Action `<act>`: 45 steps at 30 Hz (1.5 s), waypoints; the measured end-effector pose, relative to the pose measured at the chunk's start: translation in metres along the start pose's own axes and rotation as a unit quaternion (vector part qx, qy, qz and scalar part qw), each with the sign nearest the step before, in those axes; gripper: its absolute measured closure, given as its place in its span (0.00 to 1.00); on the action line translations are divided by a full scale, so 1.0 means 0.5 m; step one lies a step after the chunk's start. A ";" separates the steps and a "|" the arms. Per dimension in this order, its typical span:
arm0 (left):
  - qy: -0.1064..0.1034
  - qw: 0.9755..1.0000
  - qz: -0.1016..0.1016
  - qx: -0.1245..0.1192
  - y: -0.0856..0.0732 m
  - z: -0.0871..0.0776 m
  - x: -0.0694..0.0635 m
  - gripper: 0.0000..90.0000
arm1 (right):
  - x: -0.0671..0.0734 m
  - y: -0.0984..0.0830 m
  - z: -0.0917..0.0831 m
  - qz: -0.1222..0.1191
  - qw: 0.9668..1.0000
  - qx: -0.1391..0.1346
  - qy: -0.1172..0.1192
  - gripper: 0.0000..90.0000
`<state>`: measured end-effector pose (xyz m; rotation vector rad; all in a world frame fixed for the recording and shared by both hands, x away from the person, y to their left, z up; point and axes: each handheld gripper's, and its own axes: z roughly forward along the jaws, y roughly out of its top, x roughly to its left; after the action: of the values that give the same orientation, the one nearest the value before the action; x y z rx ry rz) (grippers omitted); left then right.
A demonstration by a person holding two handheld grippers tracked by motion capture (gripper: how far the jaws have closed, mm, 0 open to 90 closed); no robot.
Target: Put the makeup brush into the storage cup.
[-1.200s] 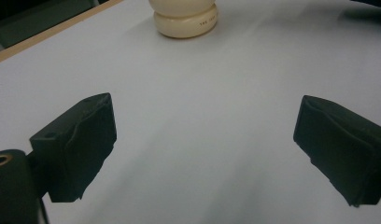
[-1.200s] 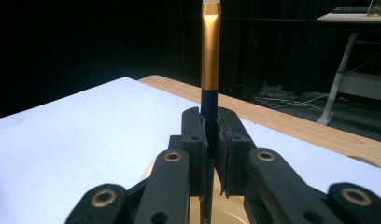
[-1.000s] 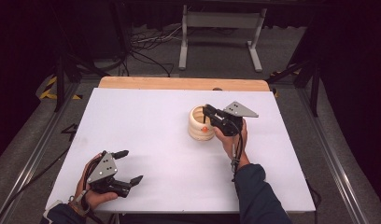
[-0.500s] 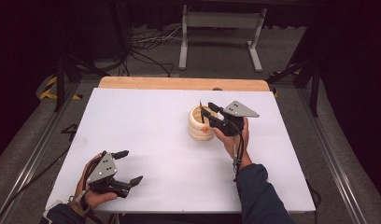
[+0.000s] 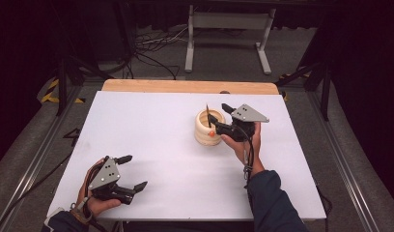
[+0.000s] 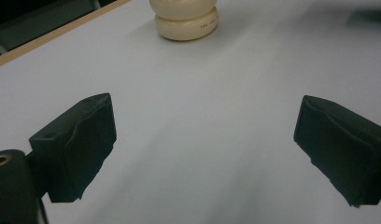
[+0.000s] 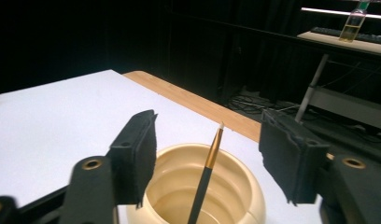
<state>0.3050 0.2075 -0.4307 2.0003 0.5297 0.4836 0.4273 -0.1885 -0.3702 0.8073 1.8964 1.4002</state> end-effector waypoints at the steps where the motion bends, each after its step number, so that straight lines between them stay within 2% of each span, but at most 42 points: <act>1: 0.001 1.000 -0.002 -0.001 0.000 0.000 0.000 0.07 | 0.000 0.001 -0.002 -0.003 1.000 0.000 -0.004 0.39; 4: 0.003 1.000 0.000 -0.004 0.001 -0.002 0.001 0.07 | 0.000 0.004 -0.007 -0.009 1.000 0.002 -0.011 0.33; 6: 0.004 1.000 -0.003 -0.006 0.001 -0.003 0.000 0.07 | 0.001 0.007 -0.010 -0.013 1.000 -0.002 -0.005 0.29; 9: 0.006 1.000 -0.001 -0.009 0.002 -0.005 0.001 0.07 | 0.006 0.012 -0.014 -0.027 1.000 0.001 -0.011 0.24; 14: 0.008 1.000 -0.002 -0.011 0.002 -0.008 0.001 0.07 | 0.010 0.014 -0.014 -0.038 0.999 0.010 -0.014 0.19; 27: 0.007 1.000 -0.002 -0.016 0.002 -0.011 0.002 0.07 | 0.020 0.023 -0.034 -0.057 0.997 0.017 -0.044 0.08; 45: 0.009 1.000 0.002 -0.011 0.002 -0.012 0.002 0.07 | 0.006 0.018 -0.077 -0.070 0.995 0.020 -0.062 0.07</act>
<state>0.3026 0.2117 -0.4271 1.9776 0.5297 0.5080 0.3960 -0.2058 -0.3530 0.7471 1.8526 1.2023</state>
